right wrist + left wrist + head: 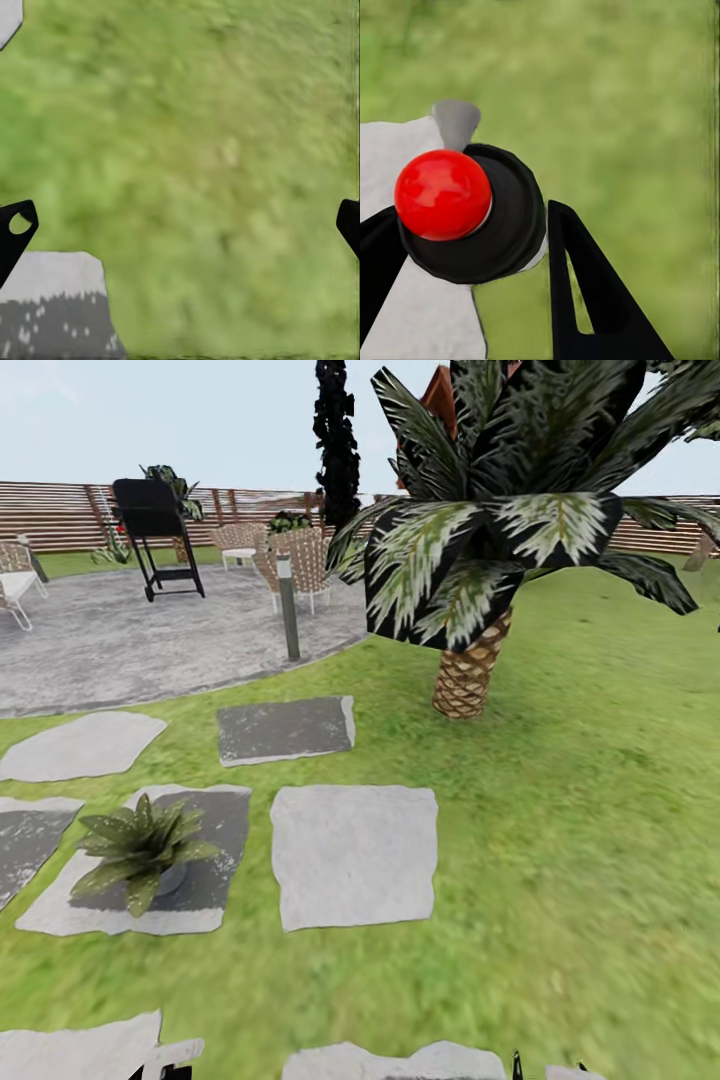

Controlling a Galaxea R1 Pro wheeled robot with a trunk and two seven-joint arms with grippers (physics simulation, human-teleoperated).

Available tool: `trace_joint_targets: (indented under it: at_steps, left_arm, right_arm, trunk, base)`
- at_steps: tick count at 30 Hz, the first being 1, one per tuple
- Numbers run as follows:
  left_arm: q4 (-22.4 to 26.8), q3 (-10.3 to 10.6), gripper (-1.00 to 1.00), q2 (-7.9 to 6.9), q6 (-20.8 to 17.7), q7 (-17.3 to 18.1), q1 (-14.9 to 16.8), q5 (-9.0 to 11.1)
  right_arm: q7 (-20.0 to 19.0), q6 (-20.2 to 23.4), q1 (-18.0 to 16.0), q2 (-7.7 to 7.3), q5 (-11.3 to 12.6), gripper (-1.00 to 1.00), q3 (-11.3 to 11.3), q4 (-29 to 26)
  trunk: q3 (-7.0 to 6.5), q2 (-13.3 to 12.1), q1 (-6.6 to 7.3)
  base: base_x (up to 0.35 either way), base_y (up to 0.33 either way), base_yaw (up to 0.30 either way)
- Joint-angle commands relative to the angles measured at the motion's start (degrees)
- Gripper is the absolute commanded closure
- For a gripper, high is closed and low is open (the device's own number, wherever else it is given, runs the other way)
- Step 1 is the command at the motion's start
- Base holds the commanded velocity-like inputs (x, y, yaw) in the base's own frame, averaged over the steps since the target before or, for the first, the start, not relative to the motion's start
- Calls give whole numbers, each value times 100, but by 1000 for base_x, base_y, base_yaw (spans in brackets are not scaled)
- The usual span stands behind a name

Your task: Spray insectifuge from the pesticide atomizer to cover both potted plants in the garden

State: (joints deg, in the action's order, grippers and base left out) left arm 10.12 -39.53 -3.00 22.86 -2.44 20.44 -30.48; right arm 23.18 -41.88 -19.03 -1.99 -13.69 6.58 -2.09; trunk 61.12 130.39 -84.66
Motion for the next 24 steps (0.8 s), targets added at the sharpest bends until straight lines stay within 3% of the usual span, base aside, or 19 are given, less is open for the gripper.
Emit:
trace_joint_targets:
  at_steps: [1, 24]
  left_arm:
    - [-9, -28, 100, 0, 26, -30, 4, -62]
    - [-10, -37, 100, -8, 26, -37, 4, -46]
  right_arm:
    - [21, -14, -5, 7, -53, -100, 46, 7]
    - [20, -14, -5, 14, -38, -100, 45, 16]
  trunk:
    - [2, 2, 1]
    - [-66, 2, 1]
  base:
    - [0, 0, -300]
    - [0, 0, -297]
